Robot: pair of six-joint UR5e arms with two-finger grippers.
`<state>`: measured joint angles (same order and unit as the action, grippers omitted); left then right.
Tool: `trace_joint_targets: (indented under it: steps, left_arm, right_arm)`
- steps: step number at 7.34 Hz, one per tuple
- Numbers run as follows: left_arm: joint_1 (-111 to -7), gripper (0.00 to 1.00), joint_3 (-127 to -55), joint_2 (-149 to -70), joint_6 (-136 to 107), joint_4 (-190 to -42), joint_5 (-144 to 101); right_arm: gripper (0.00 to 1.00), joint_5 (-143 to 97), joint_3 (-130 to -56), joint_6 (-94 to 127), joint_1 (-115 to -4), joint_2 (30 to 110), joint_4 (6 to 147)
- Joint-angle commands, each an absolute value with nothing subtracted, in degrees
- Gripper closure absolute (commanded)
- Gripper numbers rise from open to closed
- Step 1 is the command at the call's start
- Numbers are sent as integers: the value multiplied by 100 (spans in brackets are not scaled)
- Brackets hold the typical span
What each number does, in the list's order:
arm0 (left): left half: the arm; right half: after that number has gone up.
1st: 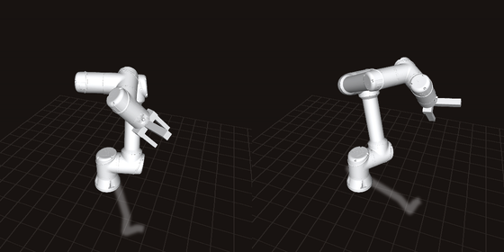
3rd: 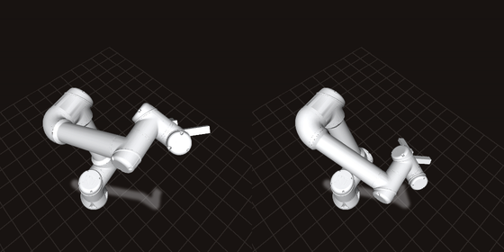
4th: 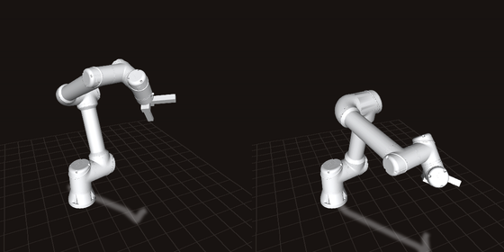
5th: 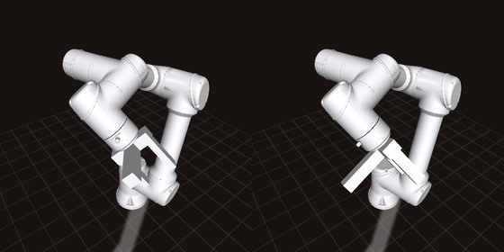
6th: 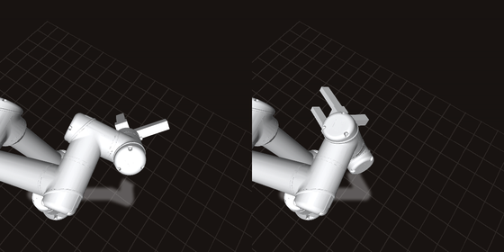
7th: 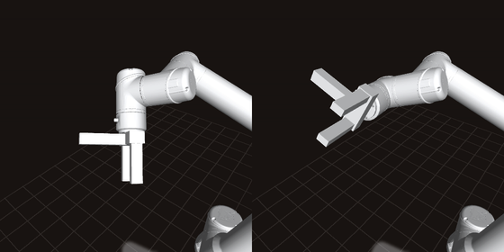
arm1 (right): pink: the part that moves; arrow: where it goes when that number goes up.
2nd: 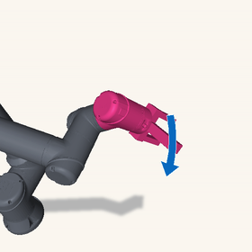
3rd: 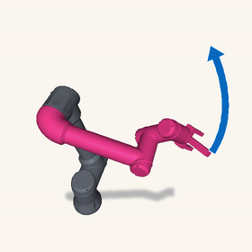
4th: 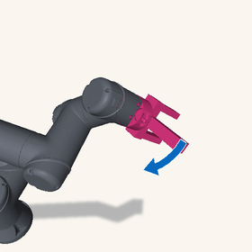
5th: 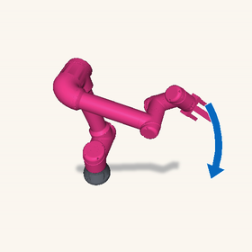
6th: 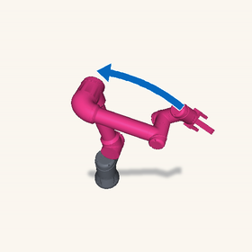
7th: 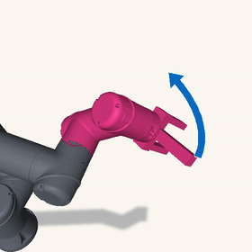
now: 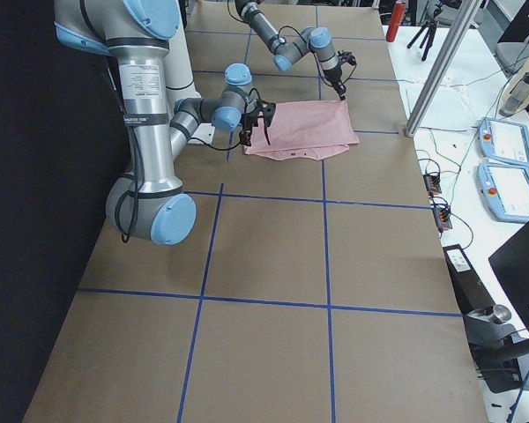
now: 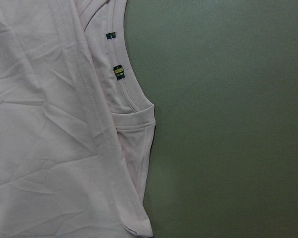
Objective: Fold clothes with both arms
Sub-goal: 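Pull the shirt corner away from the robot with the left gripper to straighten it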
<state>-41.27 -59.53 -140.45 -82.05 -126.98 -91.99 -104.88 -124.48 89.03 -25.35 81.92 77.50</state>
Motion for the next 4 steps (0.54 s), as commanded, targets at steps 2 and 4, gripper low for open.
trace_joint_targets:
  steps: [2,4]
  left_arm:
    - [-4148,0,-6237,-13871,-8200,-12754,-9393]
    - [-4088,0,-7935,-13022,-8802,-11607,-10105]
  right_arm:
    - [0,-10477,-12437,8895,-2601,8183,7752]
    - [0,-10284,-12305,8868,-2619,8183,7770]
